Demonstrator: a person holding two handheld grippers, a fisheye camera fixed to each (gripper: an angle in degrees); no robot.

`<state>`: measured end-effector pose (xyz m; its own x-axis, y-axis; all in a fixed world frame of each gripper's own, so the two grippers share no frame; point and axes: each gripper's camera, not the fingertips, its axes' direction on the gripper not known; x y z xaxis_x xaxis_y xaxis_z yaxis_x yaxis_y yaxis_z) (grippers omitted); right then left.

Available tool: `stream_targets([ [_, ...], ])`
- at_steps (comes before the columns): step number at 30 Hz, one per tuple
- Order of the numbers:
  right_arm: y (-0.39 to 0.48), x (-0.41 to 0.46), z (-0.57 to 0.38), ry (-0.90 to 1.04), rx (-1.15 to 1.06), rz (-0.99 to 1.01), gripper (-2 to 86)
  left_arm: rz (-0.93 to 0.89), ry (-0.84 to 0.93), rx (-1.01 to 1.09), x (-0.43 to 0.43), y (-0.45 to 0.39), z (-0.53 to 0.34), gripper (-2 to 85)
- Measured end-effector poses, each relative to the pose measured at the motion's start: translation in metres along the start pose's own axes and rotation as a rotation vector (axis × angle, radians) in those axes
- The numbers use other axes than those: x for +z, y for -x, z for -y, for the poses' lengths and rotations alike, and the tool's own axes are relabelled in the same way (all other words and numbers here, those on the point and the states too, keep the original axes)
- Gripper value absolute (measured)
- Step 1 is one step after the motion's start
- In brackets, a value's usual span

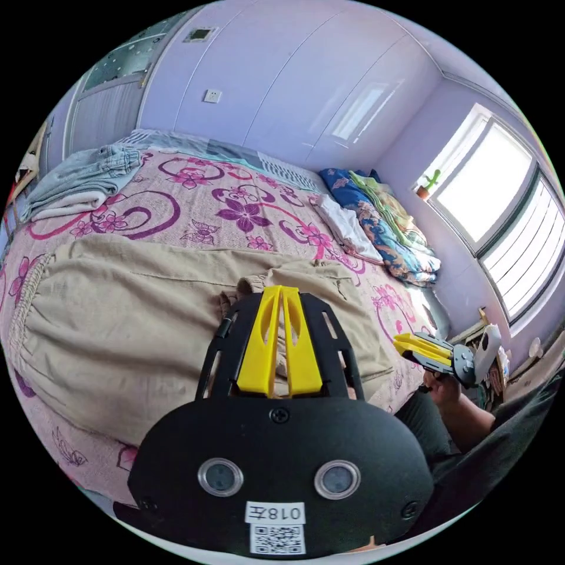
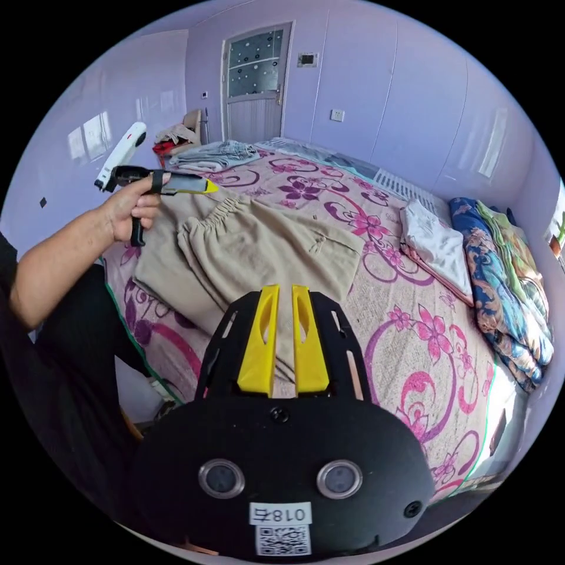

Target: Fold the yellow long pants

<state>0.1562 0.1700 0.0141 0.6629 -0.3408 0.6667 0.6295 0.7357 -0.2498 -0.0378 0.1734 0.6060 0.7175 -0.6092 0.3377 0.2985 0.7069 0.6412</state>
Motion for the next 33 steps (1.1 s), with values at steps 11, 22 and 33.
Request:
stream_targets([
  [11,0.045,0.016,0.046,-0.037,-0.065,0.339,2.3,0.102,-0.496,-0.748,-0.262,0.295,-0.28,12.0],
  [22,0.038,0.006,0.039,-0.011,-0.062,0.3,0.8,-0.036,-0.497,-0.889,-0.271,0.401,-0.302,12.6],
  [33,-0.023,-0.014,0.008,-0.039,0.049,0.233,0.1,-0.171,-0.559,-0.852,-0.3,0.355,-0.237,3.9],
])
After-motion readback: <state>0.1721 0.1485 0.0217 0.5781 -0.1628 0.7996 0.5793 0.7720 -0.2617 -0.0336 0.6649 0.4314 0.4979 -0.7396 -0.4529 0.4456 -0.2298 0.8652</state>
